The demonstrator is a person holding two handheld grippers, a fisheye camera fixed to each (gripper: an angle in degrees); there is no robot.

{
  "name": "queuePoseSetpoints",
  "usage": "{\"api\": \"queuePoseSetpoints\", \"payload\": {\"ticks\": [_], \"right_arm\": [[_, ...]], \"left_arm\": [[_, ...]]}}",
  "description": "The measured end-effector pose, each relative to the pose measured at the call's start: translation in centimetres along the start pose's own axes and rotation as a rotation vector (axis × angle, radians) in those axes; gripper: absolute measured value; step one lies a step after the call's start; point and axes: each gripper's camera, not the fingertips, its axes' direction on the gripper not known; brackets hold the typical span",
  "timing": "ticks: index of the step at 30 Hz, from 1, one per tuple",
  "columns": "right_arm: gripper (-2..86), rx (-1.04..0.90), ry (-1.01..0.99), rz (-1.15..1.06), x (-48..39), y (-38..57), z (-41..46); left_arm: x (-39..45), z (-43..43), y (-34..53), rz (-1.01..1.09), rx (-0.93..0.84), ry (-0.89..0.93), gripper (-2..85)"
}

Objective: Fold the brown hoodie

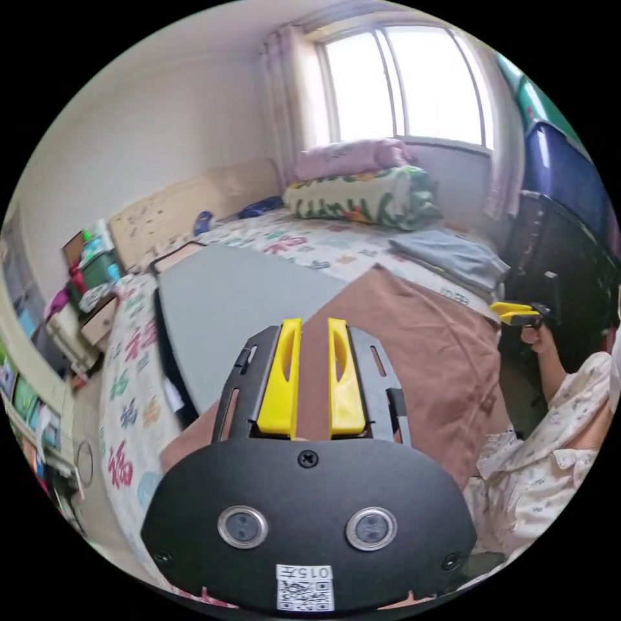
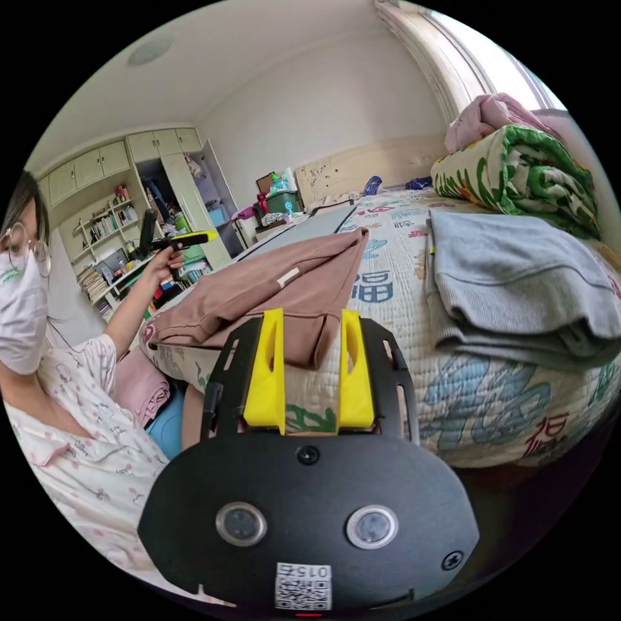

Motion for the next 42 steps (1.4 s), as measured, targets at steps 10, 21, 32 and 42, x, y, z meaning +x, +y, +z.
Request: {"api": "queuePoseSetpoints", "payload": {"ticks": [10, 21, 32, 42], "right_arm": [[12.1, 0.13, -0.063, 0.19, 10.6, 9.6, -0.1], [3.1, 0.165, -0.095, 0.116, 18.3, 14.6, 2.1], [-0.2, 0.41, -0.096, 0.169, 29.2, 22.0, -1.5], [0.5, 0.674, -0.148, -0.055, 26.2, 24.8, -9.7]], "left_arm": [[13.4, 19.7, -10.6, 0.133, -0.134, 0.109, 7.0], [16.8, 34.7, -13.1, 0.04, -0.409, 0.012, 7.9], [18.7, 28.9, -16.3, -0.022, -0.183, 0.039, 1.5], [13.0, 10.9, -18.6, -0.2, 0.282, 0.405, 1.1]]}}
